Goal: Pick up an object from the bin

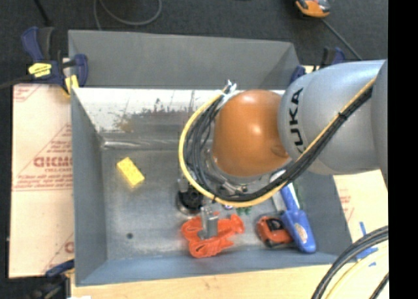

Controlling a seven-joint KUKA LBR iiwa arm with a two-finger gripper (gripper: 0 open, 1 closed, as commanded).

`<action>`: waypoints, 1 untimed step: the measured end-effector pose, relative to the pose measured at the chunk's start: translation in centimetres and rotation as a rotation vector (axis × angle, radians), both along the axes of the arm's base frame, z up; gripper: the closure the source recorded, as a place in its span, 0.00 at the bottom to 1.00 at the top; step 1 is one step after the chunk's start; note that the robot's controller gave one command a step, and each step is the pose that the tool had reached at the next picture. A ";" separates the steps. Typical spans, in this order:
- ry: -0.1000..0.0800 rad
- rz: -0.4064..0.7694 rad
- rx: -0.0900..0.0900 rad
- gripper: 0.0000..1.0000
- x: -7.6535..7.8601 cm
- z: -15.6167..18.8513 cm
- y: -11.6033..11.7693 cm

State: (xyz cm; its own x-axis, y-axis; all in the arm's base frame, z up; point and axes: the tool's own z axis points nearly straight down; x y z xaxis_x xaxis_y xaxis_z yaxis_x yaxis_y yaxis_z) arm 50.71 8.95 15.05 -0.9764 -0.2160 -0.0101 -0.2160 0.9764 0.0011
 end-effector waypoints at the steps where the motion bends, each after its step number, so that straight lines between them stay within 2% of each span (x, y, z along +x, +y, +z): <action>1: 0.013 -0.056 -0.004 0.00 4.6 -2.1 -0.9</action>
Offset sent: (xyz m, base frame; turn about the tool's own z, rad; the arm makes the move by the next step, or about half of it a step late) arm 0.0387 -0.0321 -0.0636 -0.1240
